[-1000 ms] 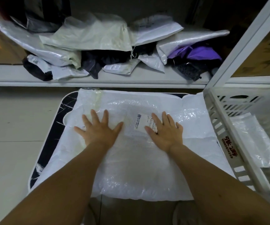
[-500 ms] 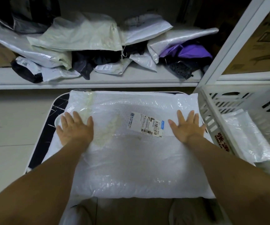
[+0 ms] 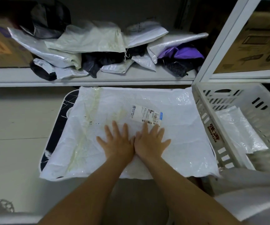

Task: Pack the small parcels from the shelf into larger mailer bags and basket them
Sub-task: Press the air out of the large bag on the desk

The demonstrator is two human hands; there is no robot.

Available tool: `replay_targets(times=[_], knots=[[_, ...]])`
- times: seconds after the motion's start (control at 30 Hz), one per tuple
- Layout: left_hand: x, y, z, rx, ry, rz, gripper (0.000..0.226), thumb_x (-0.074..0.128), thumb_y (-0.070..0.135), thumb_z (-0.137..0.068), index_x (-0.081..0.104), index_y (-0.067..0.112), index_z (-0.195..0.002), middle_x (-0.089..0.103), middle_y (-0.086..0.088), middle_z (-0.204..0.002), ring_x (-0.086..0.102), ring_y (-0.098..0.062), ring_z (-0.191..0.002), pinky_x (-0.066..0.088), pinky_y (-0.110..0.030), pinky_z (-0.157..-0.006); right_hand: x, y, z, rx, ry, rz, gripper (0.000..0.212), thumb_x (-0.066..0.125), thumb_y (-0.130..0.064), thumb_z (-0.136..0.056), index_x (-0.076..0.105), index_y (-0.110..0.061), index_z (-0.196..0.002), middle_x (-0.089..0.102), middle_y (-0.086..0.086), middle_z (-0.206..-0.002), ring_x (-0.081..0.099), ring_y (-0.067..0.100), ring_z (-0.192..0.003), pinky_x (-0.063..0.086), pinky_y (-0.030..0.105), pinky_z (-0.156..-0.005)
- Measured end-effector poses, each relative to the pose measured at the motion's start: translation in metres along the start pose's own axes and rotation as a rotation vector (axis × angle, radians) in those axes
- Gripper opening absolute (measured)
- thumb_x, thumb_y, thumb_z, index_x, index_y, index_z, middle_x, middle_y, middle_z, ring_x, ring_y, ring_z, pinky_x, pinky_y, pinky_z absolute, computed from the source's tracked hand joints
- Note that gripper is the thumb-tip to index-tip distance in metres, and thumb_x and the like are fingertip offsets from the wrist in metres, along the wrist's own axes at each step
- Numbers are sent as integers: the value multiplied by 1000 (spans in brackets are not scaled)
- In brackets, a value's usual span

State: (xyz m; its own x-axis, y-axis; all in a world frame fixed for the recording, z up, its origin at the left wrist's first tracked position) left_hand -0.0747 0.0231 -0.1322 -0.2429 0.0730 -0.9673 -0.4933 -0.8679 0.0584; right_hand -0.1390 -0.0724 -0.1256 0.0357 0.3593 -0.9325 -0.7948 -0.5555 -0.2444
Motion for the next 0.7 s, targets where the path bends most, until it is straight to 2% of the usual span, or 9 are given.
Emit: replay_targets(times=[0.13,0.27,0.53,0.7], knots=[[21,-42,18,-68,-24,-15,74,-1,72,-87,-21,37,-148,-26,-4,-157,-20,-36,-145,2,-68,-110,17,36,12,-141,11,142,61,6,-62,-96,-14,-42,-150,-16,3,-162,-15,32,-148,-5,65,-113],[17,-54,23,-69,-22,15,79,-1,77,-83,-19,38,-148,-26,-4,-157,-20,-37,-144,-2,-68,-110,13,53,7,-193,-22,218,66,3,-69,-92,-17,-44,-149,-20,-1,-161,-19,31,-147,-6,64,-113],[15,-59,26,-196,-61,56,82,2,80,-81,-19,37,-149,-23,-6,-158,-20,-41,-143,1,-73,-107,11,47,1,-200,-100,251,60,4,-62,-97,-19,-43,-149,-22,-1,-160,-22,31,-146,-5,64,-114],[6,-64,17,-250,-120,38,79,8,77,-85,-16,37,-149,-19,-6,-159,-13,-42,-144,6,-72,-106,4,33,-9,-205,-85,222,57,13,-53,-101,-11,-41,-152,-12,-1,-163,-13,31,-148,1,64,-115]])
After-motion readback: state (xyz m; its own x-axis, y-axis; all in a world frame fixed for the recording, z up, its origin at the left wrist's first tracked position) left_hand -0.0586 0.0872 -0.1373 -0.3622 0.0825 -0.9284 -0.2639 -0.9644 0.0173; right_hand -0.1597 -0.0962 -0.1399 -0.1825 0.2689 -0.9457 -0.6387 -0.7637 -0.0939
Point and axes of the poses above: each hand's wrist, its own z-axis away from the middle knuckle, its own x-axis out of the palm, y = z × x, the point moved 6 cm from there along -z, towards the middle knuckle
